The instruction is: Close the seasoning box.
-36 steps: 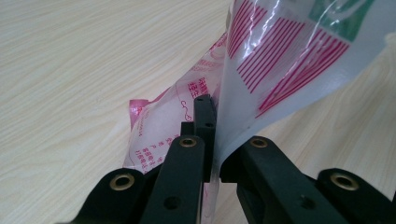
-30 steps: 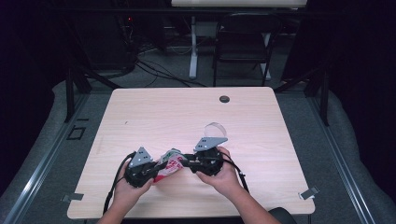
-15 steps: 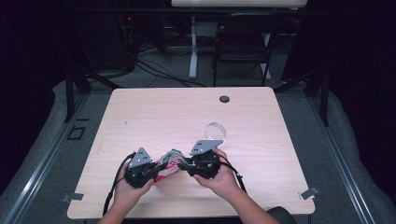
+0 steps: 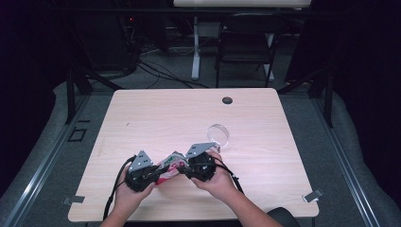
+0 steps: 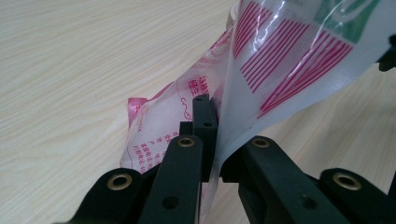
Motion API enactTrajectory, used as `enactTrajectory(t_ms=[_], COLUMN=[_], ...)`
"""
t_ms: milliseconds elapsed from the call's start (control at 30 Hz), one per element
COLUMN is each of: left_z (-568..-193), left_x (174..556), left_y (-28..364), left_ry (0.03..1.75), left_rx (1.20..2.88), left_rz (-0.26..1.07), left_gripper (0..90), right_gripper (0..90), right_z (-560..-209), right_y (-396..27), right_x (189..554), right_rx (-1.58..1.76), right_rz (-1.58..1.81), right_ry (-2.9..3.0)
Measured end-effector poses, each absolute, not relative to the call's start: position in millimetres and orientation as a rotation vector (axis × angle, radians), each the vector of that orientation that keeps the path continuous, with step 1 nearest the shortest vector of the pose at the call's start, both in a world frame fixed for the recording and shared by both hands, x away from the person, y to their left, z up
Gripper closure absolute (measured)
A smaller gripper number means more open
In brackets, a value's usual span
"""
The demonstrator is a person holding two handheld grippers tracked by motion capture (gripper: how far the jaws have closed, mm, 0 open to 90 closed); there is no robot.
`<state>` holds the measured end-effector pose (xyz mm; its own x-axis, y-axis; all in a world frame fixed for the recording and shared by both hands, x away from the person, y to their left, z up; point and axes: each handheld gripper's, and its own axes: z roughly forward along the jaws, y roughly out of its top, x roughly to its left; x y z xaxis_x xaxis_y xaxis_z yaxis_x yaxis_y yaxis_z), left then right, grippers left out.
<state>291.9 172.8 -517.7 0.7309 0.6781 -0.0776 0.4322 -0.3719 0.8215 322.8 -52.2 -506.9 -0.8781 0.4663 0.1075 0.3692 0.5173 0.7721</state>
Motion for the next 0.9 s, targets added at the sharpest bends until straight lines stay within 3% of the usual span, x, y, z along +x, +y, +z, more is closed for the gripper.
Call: enactTrajectory(t_ms=[167, 467, 633, 800, 900], left_z=[-518, -518, -521, -528, -535], left_x=[290, 289, 290, 292, 293], left_y=[172, 175, 177, 180, 182], left_ry=[0.844, 0.843, 0.856, 0.868, 0.875], left_rx=[2.017, 2.017, 2.01, 2.0, 2.017], left_rz=[0.345, 0.347, 0.343, 0.319, 0.349], left_gripper=[88.2, 86.0, 73.5, 55.0, 50.3], right_gripper=[89.8, 90.0, 90.0, 90.0, 90.0], right_z=[-507, -505, -503, -500, -500], right_y=[-54, -55, -54, -52, -51], right_x=[325, 326, 325, 326, 327], right_rx=[0.744, 0.772, 0.763, 0.759, 0.764], right_rz=[1.292, 1.312, 1.327, 1.361, 1.377], right_ry=[2.644, 2.645, 2.632, 2.623, 2.615])
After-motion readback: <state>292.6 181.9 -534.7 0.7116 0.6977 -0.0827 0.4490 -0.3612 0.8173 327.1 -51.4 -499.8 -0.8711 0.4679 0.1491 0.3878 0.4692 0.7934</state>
